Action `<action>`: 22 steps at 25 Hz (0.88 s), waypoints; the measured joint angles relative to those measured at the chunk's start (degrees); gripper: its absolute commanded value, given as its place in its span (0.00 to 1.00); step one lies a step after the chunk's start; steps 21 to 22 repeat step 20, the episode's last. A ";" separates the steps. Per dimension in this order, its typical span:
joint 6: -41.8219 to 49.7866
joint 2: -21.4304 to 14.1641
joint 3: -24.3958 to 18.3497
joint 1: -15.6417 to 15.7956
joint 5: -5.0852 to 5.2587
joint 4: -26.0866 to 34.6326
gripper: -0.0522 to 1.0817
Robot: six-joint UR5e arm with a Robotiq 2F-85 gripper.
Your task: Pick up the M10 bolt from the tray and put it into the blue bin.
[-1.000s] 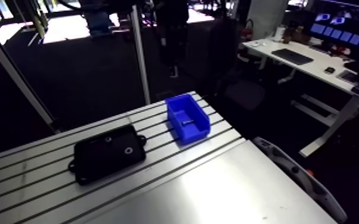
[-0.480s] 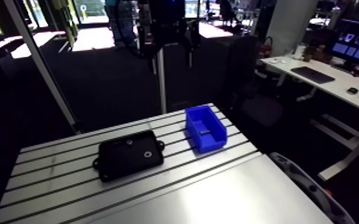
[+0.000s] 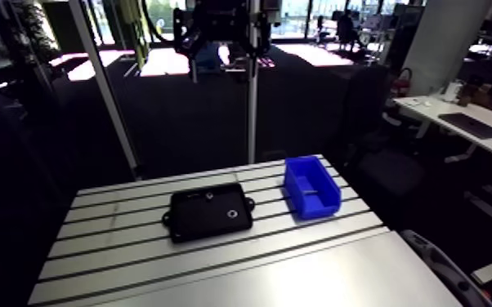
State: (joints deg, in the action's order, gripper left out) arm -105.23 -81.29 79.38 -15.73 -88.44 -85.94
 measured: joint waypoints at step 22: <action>1.56 -1.27 -2.24 3.25 1.33 3.84 0.06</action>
